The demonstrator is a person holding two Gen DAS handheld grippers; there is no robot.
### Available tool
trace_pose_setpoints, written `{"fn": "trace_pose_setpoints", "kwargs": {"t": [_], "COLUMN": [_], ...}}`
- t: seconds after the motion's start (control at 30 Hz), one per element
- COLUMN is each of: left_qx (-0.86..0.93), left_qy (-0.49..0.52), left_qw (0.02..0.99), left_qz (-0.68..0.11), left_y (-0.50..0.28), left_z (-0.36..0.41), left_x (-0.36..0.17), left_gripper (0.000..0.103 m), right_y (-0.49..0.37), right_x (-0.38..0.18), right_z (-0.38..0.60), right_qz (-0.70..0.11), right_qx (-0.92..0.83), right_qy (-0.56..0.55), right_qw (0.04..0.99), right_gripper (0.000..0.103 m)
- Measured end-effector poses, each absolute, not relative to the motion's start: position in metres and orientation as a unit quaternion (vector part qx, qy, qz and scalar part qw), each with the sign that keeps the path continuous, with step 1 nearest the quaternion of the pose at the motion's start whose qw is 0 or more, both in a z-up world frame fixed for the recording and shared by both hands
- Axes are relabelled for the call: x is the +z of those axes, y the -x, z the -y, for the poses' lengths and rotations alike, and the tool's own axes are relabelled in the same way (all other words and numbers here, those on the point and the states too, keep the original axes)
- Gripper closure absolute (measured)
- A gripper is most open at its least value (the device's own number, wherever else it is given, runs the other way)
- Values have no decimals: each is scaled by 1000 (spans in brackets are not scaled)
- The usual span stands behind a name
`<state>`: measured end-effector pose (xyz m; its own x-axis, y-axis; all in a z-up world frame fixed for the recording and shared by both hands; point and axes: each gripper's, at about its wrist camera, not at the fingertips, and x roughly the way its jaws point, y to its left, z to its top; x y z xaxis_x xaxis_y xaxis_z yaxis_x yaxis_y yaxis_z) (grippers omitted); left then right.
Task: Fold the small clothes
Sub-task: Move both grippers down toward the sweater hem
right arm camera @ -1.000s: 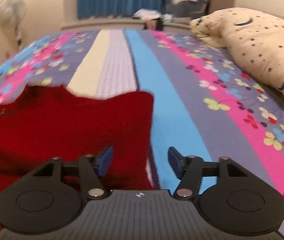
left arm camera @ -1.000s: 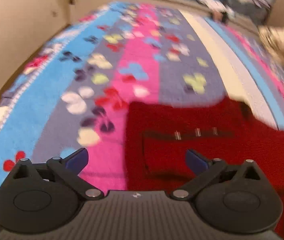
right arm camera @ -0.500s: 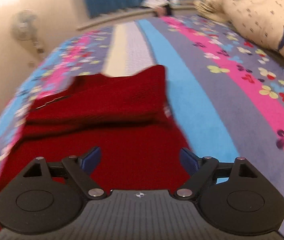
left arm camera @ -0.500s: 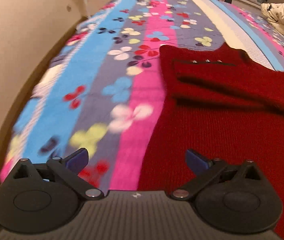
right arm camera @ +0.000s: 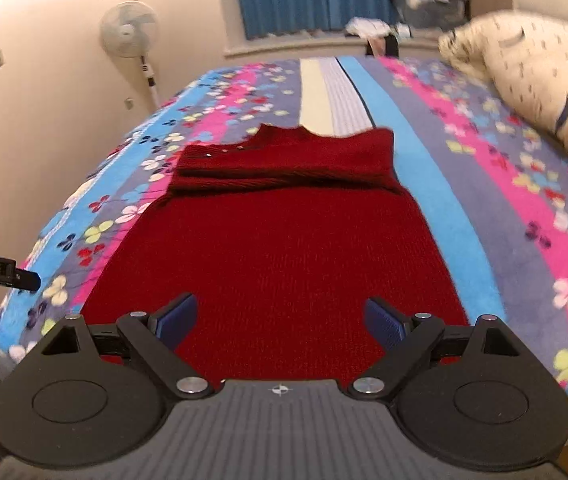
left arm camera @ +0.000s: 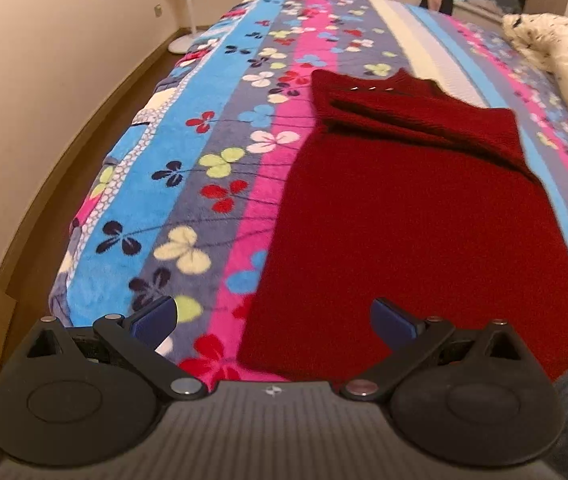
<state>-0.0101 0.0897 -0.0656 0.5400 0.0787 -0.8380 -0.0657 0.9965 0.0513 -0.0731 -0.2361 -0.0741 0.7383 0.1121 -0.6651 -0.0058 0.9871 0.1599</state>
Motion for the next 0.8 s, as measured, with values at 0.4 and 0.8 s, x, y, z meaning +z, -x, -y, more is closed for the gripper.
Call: {"fn": "trace_pose_setpoints", "kwargs": {"t": [0.4,0.8], "left_qx": [6,-7], "left_qy": [-19,-24], "left_qw": [881,878], "left_qz": [-473,-478], "left_y": [46,38], "left_z": [-80,-74], "left_x": [-65,-71], "left_gripper": [0,0], "right_y": [124,119], "right_x": [-60,-61], "right_z": [231,231], "right_qz": [-350,-362], "right_qx": [11,-1], "right_qy": [-82,-85], "right_qw": [933,928], "right_gripper": [12,12]}}
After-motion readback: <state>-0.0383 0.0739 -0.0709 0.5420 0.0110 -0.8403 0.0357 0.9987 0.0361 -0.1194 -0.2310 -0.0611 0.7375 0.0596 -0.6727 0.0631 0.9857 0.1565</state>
